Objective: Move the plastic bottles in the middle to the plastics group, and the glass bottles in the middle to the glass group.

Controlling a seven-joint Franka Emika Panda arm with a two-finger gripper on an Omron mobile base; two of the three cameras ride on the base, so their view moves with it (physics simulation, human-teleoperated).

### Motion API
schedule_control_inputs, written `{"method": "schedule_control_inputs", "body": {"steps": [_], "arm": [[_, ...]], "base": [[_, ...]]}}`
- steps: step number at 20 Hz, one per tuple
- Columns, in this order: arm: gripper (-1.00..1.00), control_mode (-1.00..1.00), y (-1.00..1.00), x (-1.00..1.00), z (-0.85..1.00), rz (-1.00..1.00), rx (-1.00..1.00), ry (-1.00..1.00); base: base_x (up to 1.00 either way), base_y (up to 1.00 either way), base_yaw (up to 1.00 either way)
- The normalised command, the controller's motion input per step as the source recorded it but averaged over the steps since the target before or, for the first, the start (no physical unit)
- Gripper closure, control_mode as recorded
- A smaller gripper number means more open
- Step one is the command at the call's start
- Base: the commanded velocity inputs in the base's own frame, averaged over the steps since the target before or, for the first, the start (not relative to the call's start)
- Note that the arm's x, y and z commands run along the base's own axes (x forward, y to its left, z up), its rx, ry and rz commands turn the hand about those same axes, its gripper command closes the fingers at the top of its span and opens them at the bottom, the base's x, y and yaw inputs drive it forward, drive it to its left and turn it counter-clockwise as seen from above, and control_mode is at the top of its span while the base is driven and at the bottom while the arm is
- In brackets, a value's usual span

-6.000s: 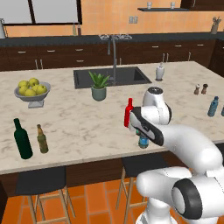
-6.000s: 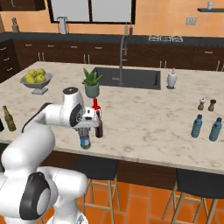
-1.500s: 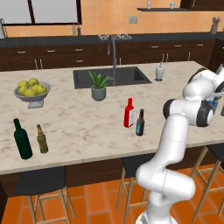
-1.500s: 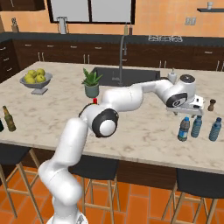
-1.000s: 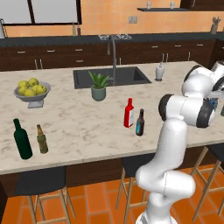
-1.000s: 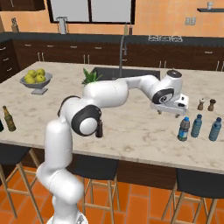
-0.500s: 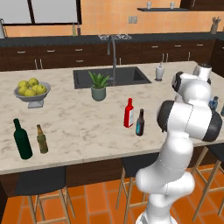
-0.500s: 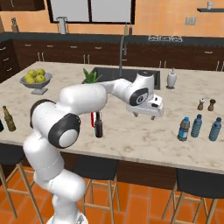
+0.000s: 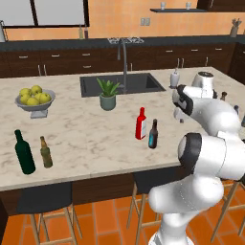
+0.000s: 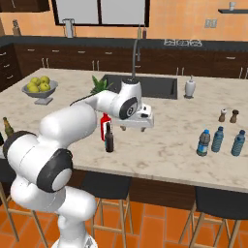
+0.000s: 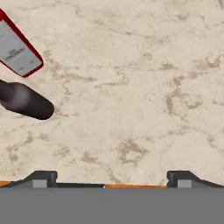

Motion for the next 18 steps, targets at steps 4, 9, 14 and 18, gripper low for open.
{"method": "schedule_control_inputs", "body": {"steps": [4, 9, 14, 18], "arm": [[-1.00, -1.00, 0.93, -0.31, 0.08, 0.27, 0.00, -0.02], [-1.00, -1.00, 0.77, -0.15, 0.26, 0.09, 0.06, 0.01], [-1.00, -1.00, 0.58, -0.04, 0.17, 0.00, 0.04, 0.02], [-1.00, -1.00, 0.04, 0.38, -0.05, 0.00, -0.06, 0.00]], "base": [[0.00, 0.00, 0.00], [0.00, 0.00, 0.00], [0.00, 0.00, 0.00], [0.00, 0.00, 0.00]]}}
